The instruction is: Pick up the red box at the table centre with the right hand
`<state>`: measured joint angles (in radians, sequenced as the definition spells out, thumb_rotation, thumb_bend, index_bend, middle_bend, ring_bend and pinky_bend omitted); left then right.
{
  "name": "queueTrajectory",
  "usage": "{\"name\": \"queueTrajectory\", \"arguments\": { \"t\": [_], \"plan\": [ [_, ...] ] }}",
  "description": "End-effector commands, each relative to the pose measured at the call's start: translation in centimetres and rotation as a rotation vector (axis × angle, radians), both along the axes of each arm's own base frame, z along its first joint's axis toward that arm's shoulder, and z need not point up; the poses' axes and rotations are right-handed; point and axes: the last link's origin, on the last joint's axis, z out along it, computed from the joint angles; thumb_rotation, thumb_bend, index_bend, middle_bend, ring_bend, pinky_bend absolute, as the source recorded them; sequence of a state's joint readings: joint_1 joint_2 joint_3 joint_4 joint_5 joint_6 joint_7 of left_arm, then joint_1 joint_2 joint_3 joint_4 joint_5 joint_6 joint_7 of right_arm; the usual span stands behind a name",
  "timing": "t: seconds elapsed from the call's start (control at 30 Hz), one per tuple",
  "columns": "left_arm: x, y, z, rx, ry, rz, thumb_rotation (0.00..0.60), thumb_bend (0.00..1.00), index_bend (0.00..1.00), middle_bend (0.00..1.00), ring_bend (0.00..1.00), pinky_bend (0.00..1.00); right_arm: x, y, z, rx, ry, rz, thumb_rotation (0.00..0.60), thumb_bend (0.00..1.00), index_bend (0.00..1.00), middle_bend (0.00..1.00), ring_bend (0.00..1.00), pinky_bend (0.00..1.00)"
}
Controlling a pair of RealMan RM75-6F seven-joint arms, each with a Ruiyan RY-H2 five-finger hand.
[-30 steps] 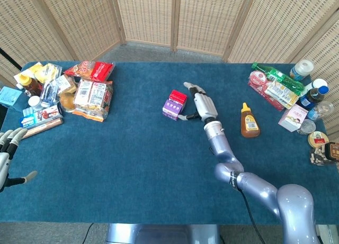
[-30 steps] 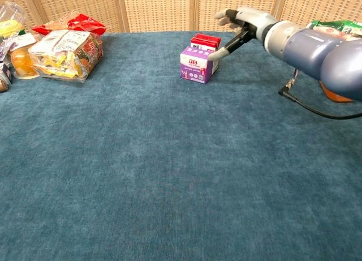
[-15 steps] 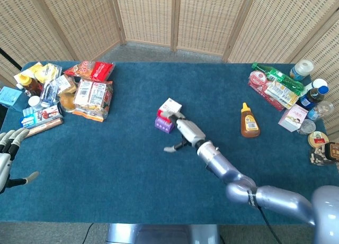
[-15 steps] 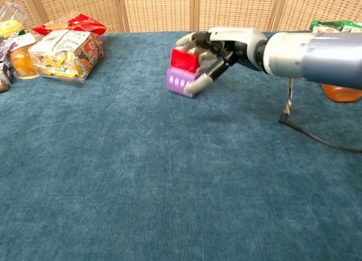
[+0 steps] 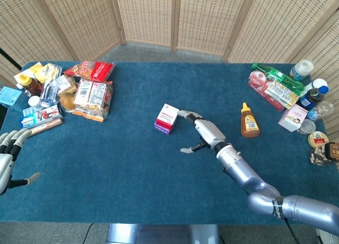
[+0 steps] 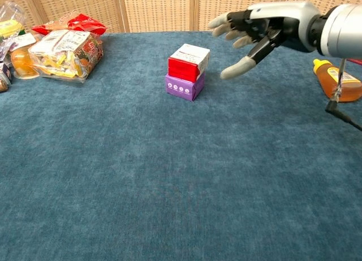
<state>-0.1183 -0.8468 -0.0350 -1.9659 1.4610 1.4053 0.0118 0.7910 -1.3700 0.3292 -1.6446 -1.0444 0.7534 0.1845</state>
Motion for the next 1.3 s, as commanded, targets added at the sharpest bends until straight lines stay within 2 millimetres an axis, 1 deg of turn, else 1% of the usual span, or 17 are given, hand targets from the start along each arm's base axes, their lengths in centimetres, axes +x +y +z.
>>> {"name": "queueTrajectory", "arguments": {
  "t": [0.03,0.1,0.27,0.47,0.6,0.73,0.87,1.07,1.17,1.3],
  "plan": [
    [0.0,0.1,-0.2,-0.004,0.002,-0.001,0.600,0.17,0.00,0.00,0.00,0.00,-0.5,-1.5,-0.3,-0.040,0.023,-0.010,0.600,0.12,0.02,0.01,0.00,0.00],
    [0.1,0.1,-0.2,-0.006,0.004,-0.001,0.600,0.17,0.00,0.00,0.00,0.00,-0.6,-2.4,-0.7,-0.049,0.025,-0.025,0.600,0.12,0.00,0.00,0.00,0.00],
    [-0.1,0.2,-0.3,-0.005,0.007,0.007,0.600,0.17,0.00,0.00,0.00,0.00,-0.3,-4.8,-2.4,-0.056,0.012,-0.080,0.600,0.12,0.00,0.00,0.00,0.00],
    [-0.3,0.3,-0.2,-0.001,0.009,0.015,0.600,0.17,0.00,0.00,0.00,0.00,0.8,-6.4,-4.0,-0.051,-0.009,-0.134,0.600,0.12,0.00,0.00,0.00,0.00],
    [-0.4,0.3,-0.2,0.001,0.008,0.019,0.600,0.17,0.00,0.00,0.00,0.00,1.2,-6.6,-5.0,-0.037,0.008,-0.155,0.600,0.12,0.00,0.00,0.00,0.00],
    [-0.4,0.4,-0.2,0.001,0.010,0.022,0.600,0.17,0.00,0.00,0.00,0.00,1.7,-6.2,-5.7,-0.011,0.002,-0.176,0.600,0.12,0.00,0.00,0.00,0.00],
    [-0.5,0.5,-0.4,-0.006,0.012,0.023,0.600,0.17,0.00,0.00,0.00,0.00,2.3,-5.7,-6.2,-0.003,0.007,-0.172,0.600,0.12,0.00,0.00,0.00,0.00],
    [-0.4,0.5,-0.4,-0.006,0.013,0.022,0.600,0.17,0.00,0.00,0.00,0.00,3.3,-5.6,-6.6,-0.004,-0.004,-0.188,0.600,0.12,0.00,0.00,0.00,0.00],
    [-0.4,0.5,-0.5,-0.006,0.013,0.022,0.600,0.17,0.00,0.00,0.00,0.00,3.6,-5.8,-6.9,-0.017,0.000,-0.192,0.600,0.13,0.00,0.00,0.00,0.00],
    [-0.4,0.4,-0.5,-0.006,0.012,0.021,0.600,0.17,0.00,0.00,0.00,0.00,3.6,-6.6,-7.2,-0.045,-0.006,-0.216,0.600,0.14,0.00,0.00,0.00,0.00]
  ]
}}
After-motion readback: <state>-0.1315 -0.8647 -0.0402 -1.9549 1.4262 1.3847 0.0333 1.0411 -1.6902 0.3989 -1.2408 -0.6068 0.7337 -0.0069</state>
